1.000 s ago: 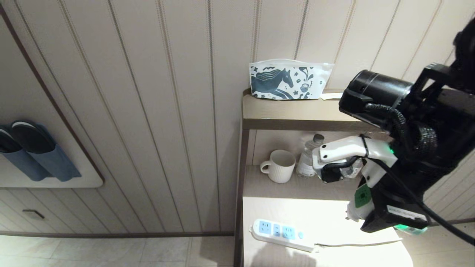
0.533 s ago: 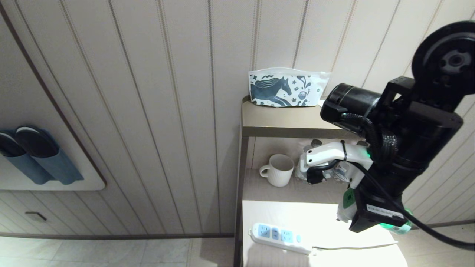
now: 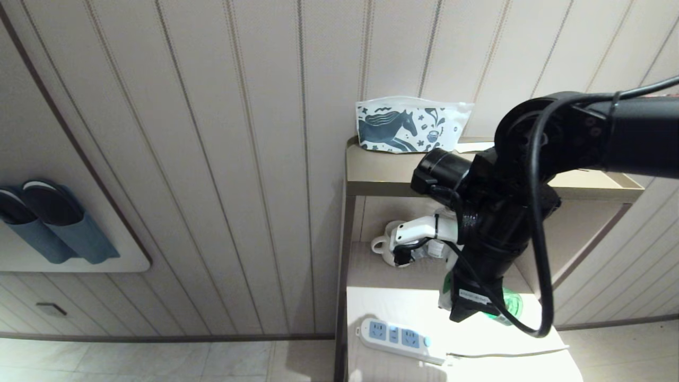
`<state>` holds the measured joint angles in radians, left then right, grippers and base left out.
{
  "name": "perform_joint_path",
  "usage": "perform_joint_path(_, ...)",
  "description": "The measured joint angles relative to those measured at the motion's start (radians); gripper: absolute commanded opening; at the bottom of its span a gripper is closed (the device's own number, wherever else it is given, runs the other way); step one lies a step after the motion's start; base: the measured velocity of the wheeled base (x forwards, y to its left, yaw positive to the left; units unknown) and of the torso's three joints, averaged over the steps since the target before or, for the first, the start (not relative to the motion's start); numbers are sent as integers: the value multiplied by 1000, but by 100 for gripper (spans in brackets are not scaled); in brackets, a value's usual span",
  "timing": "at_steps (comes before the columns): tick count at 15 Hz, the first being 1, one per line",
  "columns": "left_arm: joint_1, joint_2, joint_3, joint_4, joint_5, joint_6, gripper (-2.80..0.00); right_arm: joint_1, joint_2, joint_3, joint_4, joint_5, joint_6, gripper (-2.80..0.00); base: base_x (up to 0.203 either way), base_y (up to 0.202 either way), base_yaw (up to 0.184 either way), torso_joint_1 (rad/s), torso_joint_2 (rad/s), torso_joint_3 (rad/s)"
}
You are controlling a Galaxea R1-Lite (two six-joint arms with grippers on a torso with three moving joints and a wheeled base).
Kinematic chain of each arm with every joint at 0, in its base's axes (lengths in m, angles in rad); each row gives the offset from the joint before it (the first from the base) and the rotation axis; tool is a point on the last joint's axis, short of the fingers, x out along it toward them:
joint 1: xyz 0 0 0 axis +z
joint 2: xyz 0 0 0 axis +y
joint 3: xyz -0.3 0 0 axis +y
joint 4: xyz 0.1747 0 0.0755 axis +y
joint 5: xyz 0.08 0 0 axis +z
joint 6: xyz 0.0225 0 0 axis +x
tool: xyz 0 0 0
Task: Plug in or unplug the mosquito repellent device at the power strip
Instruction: Insert the plug into the socket
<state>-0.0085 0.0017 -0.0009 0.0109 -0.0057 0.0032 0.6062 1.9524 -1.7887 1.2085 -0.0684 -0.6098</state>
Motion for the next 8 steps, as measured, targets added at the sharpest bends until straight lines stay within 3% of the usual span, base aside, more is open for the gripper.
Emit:
perform_joint_path(4, 0, 0, 0, 0, 0, 0, -280, 2, 77, 45, -88, 0, 2, -280, 0, 0, 0, 0, 0, 0)
perform_joint_path(8, 0, 0, 1, 0, 0, 0, -280, 17, 18, 207, -211, -1, 9, -280, 0, 0, 0, 0, 0, 0)
